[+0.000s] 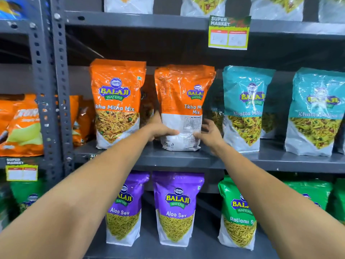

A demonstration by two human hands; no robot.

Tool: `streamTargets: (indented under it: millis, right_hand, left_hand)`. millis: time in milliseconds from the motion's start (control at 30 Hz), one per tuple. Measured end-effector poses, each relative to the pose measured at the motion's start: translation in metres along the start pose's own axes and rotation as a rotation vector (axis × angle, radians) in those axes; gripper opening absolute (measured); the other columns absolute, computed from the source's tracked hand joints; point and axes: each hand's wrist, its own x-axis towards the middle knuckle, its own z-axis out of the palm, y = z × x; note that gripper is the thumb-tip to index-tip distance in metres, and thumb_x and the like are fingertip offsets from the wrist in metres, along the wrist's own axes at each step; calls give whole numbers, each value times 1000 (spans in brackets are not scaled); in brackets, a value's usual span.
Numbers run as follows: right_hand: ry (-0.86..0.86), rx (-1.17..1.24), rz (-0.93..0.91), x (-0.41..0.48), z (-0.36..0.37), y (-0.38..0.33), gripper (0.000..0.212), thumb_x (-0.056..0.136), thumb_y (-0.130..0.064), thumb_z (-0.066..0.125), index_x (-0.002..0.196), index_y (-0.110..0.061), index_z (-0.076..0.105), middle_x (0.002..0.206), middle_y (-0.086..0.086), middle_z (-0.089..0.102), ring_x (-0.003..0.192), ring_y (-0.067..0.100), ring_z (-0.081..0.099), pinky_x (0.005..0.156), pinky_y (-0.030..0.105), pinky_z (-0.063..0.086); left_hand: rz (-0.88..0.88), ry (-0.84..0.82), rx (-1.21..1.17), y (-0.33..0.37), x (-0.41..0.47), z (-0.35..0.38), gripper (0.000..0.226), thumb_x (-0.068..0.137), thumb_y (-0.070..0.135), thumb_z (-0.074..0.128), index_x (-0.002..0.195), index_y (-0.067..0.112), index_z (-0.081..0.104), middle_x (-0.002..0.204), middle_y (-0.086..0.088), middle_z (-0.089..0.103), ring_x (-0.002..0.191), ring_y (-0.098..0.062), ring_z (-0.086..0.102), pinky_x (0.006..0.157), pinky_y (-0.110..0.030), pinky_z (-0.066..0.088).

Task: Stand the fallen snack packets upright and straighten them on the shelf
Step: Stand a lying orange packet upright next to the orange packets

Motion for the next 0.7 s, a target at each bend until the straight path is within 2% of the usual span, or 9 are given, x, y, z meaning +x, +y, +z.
streamTargets:
  millis: [67, 100, 200, 267, 367, 433, 500, 567, 700]
  right_hand:
    - [-14, 18, 1, 1, 0, -2, 62, 82, 6, 64, 137, -1, 37, 126, 13, 56, 106, 19, 54, 82, 28, 47]
    - [-23, 28, 23, 1, 0, -6, 56, 81, 4, 64, 132, -2, 42, 118, 8, 59, 101, 17, 55, 76, 23, 47]
    - [-43, 64, 68, -2, 0, -12, 35, 77, -10, 57, 111, -5, 57, 88, 3, 62, 70, 14, 51, 49, 18, 38]
    - [-57, 156, 108, -4, 2, -16, 24, 74, -26, 49, 90, -12, 59, 66, -3, 53, 56, 11, 36, 46, 21, 30]
    - [6, 280, 186, 1, 6, -18, 30, 85, -27, 39, 69, -14, 60, 47, -7, 58, 54, 12, 42, 56, 28, 33]
    - [68, 233, 145, 5, 10, -17, 23, 81, -20, 47, 65, -15, 63, 50, -4, 62, 63, 17, 53, 64, 31, 43]
    - [85, 58, 43, 6, 14, -12, 17, 74, -21, 55, 59, -16, 61, 60, 2, 60, 67, 19, 55, 66, 35, 46]
    - [45, 43, 31, -1, 20, -12, 13, 77, -12, 57, 64, -14, 58, 60, 6, 58, 57, 19, 55, 61, 35, 50]
    - [-20, 167, 79, -4, 24, -12, 15, 81, 6, 55, 75, -6, 52, 59, 11, 58, 39, 12, 54, 46, 28, 54]
  left_hand:
    - [41, 113, 168, -3, 1, -4, 106, 50, 40, 89, 137, 14, 33, 138, -3, 48, 125, -23, 46, 101, -38, 43]
    - [59, 200, 274, -4, 0, -5, 104, 47, 45, 89, 131, 12, 36, 132, -6, 48, 120, -24, 48, 99, -39, 44]
    - [207, 372, 441, -13, -6, 0, 52, 58, 34, 83, 91, 16, 47, 93, 0, 51, 84, -20, 49, 72, -36, 45]
    - [248, 242, 265, -24, -7, 10, 21, 67, 12, 69, 74, 21, 51, 74, 1, 56, 73, -20, 54, 69, -32, 47]
    - [114, 35, -16, -33, -5, 12, 28, 71, -3, 54, 76, 24, 55, 78, -1, 61, 76, -23, 53, 68, -29, 47]
    - [-26, -128, -229, -27, -10, 13, 32, 67, -1, 53, 85, 26, 53, 83, -3, 58, 87, -23, 51, 82, -35, 50]
    - [-74, -256, -338, -20, -14, 15, 30, 72, 9, 62, 93, 27, 51, 88, 0, 58, 89, -15, 54, 83, -28, 47]
    - [-94, -274, -312, -15, -15, 13, 21, 81, 15, 68, 92, 26, 54, 87, 8, 62, 83, -5, 57, 70, -18, 45]
    - [-216, -271, -309, -12, -7, -4, 8, 78, 3, 62, 76, 11, 61, 75, -8, 63, 74, -21, 59, 66, -28, 47]
